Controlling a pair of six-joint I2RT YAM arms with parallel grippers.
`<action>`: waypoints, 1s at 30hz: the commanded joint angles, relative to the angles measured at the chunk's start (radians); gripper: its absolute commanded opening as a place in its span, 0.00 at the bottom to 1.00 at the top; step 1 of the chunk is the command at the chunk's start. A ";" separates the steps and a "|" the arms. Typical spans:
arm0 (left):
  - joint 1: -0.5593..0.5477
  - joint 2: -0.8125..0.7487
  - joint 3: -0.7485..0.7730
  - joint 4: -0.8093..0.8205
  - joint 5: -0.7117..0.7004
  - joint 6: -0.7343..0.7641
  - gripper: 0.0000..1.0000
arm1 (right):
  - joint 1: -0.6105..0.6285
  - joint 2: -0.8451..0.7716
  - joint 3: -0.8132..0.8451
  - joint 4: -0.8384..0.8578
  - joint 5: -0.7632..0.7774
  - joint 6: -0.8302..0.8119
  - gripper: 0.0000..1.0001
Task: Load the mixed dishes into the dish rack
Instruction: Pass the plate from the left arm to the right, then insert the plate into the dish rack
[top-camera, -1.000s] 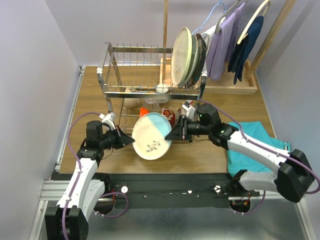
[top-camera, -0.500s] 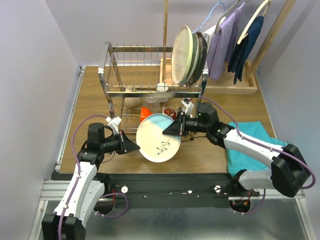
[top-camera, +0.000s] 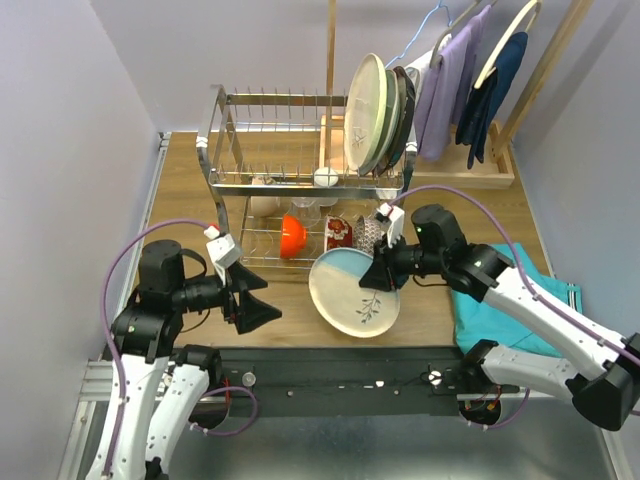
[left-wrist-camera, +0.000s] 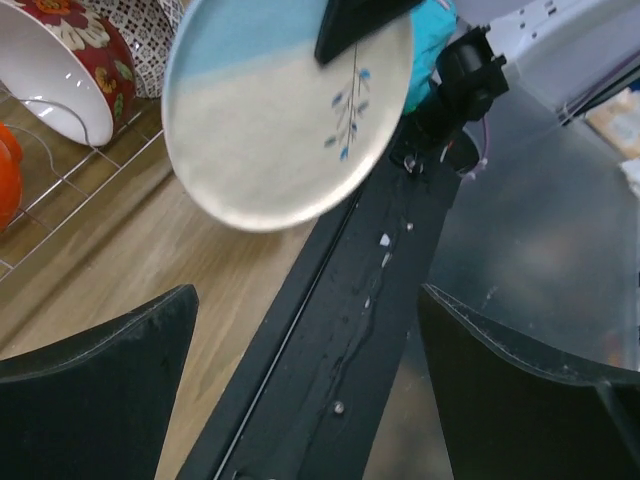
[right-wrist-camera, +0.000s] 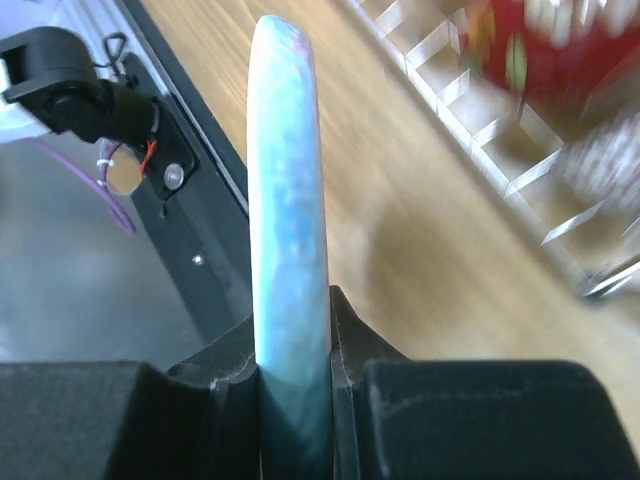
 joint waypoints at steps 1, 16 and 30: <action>-0.007 -0.024 0.087 -0.175 -0.032 0.186 0.98 | 0.008 -0.044 0.242 0.049 -0.101 -0.262 0.01; -0.007 0.088 0.487 -0.101 -0.435 0.163 0.99 | 0.039 0.253 0.865 0.009 -0.353 -0.551 0.01; 0.015 0.113 0.655 0.255 -1.098 0.171 0.98 | 0.107 0.517 1.287 0.378 0.208 -0.234 0.01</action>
